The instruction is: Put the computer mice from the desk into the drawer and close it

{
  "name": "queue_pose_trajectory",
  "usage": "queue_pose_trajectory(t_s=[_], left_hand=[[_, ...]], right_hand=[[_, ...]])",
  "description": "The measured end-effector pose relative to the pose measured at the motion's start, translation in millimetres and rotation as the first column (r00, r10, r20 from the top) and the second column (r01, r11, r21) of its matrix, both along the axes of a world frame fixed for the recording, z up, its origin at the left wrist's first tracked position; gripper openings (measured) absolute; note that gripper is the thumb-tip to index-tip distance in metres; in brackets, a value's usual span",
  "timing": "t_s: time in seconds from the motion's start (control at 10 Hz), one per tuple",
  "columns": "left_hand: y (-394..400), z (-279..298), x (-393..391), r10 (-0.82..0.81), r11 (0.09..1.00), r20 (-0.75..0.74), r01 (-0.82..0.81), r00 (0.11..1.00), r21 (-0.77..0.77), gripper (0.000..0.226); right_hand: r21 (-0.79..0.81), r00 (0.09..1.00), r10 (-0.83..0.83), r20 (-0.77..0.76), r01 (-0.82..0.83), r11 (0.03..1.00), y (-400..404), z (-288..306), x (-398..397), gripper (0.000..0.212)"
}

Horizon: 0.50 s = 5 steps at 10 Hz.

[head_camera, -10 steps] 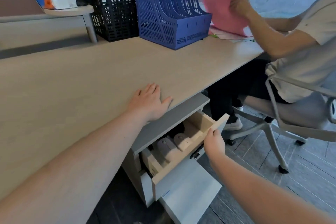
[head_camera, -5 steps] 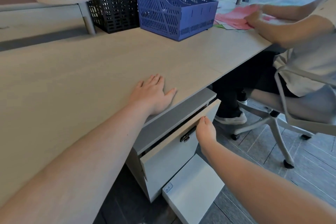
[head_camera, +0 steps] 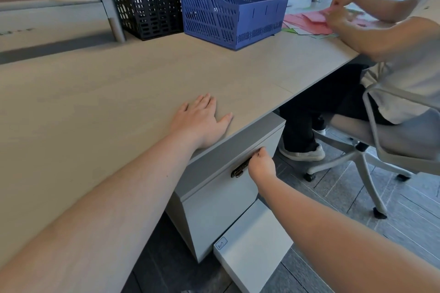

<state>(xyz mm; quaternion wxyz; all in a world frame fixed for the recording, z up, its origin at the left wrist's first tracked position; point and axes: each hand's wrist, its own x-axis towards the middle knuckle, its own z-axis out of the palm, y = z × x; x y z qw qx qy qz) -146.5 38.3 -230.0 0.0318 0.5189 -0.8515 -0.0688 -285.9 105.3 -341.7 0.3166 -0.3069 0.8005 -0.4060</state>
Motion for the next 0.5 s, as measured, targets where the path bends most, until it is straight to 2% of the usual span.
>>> queue_pose_trajectory(t_s=[0.1, 0.2, 0.3, 0.4, 0.5], left_hand=[[1, 0, 0, -0.004, 1.0, 0.009, 0.004, 1.0, -0.002, 0.075], [2, 1, 0, -0.009, 1.0, 0.003, 0.009, 1.0, 0.004, 0.074], [4, 2, 2, -0.016, 1.0, 0.009, 0.016, 1.0, 0.006, 0.073], [9, 1, 4, -0.004, 1.0, 0.0, 0.004, 1.0, 0.01, 0.072], [12, 1, 4, -0.021, 1.0, -0.036, 0.02, 0.999, -0.005, 0.071]], right_hand=[[0.02, 0.999, 0.049, -0.008, -0.048, 0.999, 1, 2, -5, 0.007], [0.098, 0.989, 0.142, -0.041, -0.138, 0.986, 8, 10, -11, 0.018], [0.281, 0.956, 0.287, -0.069, -0.257, 0.925, 16, 22, -22, 0.039], [0.452, 0.904, 0.427, -0.022, -0.372, 0.81, 38, 48, -35, 0.036], [0.452, 0.859, 0.512, -0.011, -0.453, 0.768, 76, 82, -60, 0.022]])
